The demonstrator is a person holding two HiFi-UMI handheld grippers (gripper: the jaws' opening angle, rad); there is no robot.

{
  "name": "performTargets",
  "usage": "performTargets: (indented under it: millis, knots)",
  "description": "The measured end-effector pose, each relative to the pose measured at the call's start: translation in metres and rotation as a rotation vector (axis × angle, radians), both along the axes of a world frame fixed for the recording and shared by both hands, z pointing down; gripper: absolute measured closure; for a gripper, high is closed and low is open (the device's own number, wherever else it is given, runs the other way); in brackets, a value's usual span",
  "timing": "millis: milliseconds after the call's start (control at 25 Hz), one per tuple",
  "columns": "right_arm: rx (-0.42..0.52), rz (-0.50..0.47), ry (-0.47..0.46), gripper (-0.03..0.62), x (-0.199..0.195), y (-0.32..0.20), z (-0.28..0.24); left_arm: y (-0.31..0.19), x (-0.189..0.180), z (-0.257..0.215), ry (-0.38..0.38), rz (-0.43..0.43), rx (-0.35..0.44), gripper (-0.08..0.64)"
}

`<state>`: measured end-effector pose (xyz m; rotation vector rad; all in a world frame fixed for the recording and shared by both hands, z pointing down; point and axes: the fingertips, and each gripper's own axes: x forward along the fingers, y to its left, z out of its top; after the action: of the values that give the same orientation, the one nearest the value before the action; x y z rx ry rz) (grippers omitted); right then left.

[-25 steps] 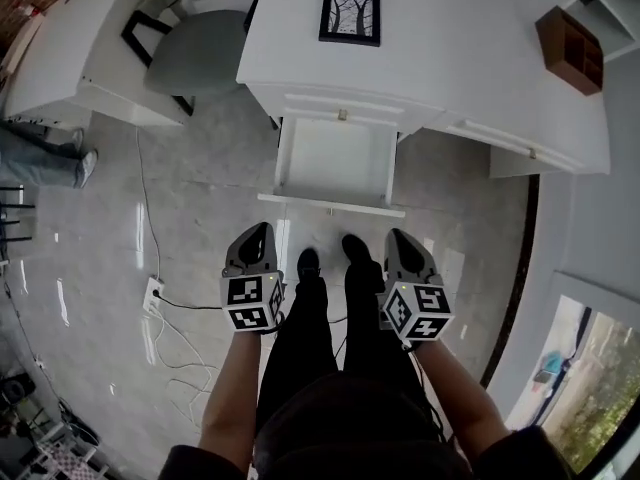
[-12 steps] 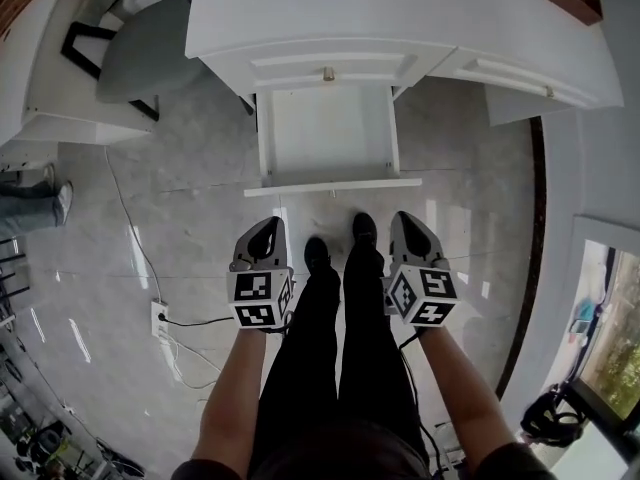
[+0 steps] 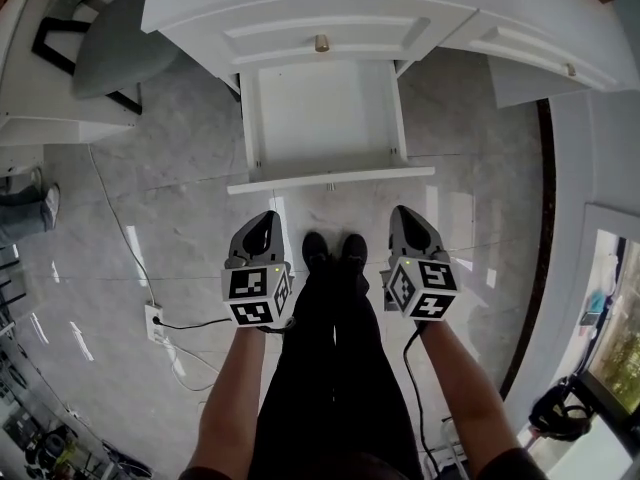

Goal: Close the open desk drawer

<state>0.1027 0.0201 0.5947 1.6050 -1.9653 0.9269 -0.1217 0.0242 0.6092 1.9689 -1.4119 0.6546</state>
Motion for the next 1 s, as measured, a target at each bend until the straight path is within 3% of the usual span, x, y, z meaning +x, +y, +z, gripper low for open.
performTargets:
  millis: [360, 1000]
  knots:
    - [0.002, -0.013, 0.005, 0.588, 0.001, -0.022, 0.042, -0.010, 0.001, 0.037, 0.005, -0.064, 0.000, 0.551]
    - [0.010, -0.033, 0.025, 0.588, -0.013, -0.045, 0.076, -0.034, -0.002, 0.051, 0.028, -0.123, 0.058, 0.551]
